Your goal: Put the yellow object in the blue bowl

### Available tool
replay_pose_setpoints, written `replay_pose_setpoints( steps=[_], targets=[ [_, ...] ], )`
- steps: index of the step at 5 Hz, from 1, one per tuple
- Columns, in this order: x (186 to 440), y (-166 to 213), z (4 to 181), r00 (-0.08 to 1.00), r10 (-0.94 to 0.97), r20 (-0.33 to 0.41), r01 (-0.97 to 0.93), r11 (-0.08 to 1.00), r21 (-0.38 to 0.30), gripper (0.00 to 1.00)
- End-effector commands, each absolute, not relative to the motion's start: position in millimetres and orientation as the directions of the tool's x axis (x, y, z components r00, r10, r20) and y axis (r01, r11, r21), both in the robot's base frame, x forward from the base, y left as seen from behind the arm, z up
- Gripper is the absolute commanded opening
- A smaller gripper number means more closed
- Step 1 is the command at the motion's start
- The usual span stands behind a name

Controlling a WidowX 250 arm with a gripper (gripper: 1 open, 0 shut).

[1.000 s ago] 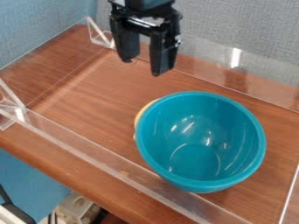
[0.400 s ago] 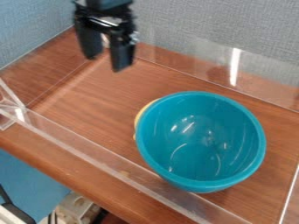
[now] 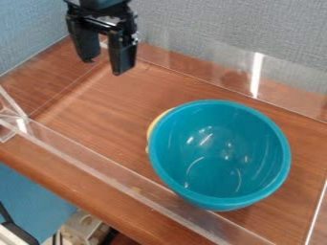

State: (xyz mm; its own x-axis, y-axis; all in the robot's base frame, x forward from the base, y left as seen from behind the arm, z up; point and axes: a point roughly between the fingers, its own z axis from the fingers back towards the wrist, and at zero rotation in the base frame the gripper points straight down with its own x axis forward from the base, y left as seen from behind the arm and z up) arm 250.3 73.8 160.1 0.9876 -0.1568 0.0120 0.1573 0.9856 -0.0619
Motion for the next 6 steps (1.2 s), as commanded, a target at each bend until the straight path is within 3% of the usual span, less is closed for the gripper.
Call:
replay_pose_setpoints(
  steps=[1, 6],
  targets=[
    [260, 90, 179.5, 0.980, -0.190, 0.058, 0.192, 0.981, -0.029, 1.00],
    [286, 68, 182.3, 0.955, -0.286, 0.078, 0.290, 0.955, -0.053, 1.00]
  ],
)
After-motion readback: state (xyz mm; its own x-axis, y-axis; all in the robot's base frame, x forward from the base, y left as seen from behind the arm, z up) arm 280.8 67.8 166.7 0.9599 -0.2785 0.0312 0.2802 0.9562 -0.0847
